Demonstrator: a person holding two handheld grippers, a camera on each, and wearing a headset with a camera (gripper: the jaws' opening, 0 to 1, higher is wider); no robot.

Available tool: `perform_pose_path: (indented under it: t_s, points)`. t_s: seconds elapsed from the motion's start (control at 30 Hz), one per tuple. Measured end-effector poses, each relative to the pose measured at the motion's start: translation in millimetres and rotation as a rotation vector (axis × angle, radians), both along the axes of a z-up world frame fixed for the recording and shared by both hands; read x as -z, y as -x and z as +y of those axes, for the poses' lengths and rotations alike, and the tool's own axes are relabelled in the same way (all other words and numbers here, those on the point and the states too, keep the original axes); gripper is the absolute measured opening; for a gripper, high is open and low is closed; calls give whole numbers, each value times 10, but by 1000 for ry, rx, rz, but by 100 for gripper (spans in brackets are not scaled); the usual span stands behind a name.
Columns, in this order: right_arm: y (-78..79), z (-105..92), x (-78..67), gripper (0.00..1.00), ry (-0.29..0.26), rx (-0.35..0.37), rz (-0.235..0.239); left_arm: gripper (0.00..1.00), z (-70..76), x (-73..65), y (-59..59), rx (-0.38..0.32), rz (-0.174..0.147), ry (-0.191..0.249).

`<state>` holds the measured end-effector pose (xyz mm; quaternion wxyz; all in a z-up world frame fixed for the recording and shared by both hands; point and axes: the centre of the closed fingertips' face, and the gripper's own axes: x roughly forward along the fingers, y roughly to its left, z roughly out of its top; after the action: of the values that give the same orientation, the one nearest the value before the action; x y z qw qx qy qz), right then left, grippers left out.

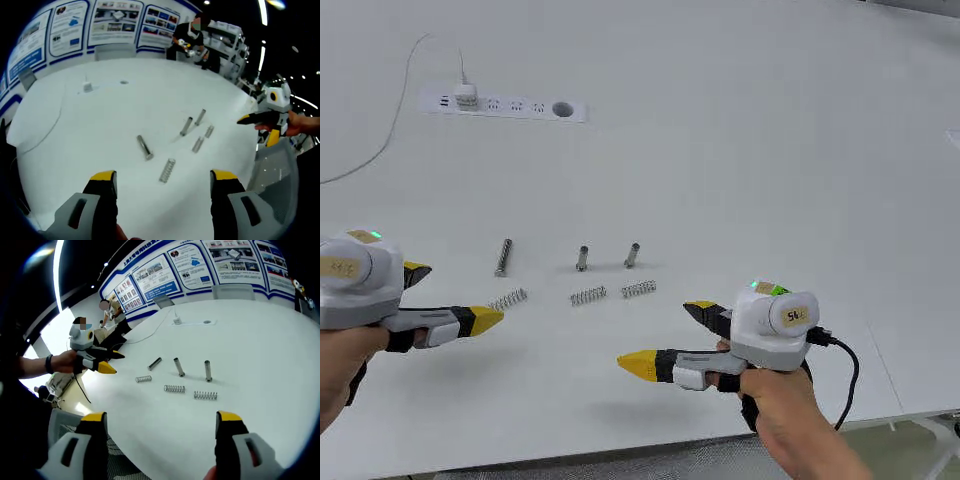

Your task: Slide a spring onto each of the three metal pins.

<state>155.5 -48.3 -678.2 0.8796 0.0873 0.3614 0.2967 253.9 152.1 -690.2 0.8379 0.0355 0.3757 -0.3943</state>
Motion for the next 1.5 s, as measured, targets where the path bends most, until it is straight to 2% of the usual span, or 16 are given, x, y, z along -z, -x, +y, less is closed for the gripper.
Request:
perform_pose_path:
  t_s: [0.3,0.47,0.77,0.93,1.13,1.5]
  points:
    - [52,-24,-20,90,-3,14,0,73,-119,79,-204,-11,0,3]
    - [55,-22,-32,90,-6,13,-2,71,-176,132,-309,-11,-2,-9]
    - [65,-11,-31,90,-13,19,3,66,-279,302,-512,-25,13,-10]
    - [91,-17,-21,90,-15,21,9,63,-348,393,-563,-27,30,-12]
    - [100,-20,-7,90,-18,25,17,55,-384,476,-663,-52,36,-15]
    - [62,-13,-12,90,-23,26,18,34,-403,663,-827,-115,65,-35]
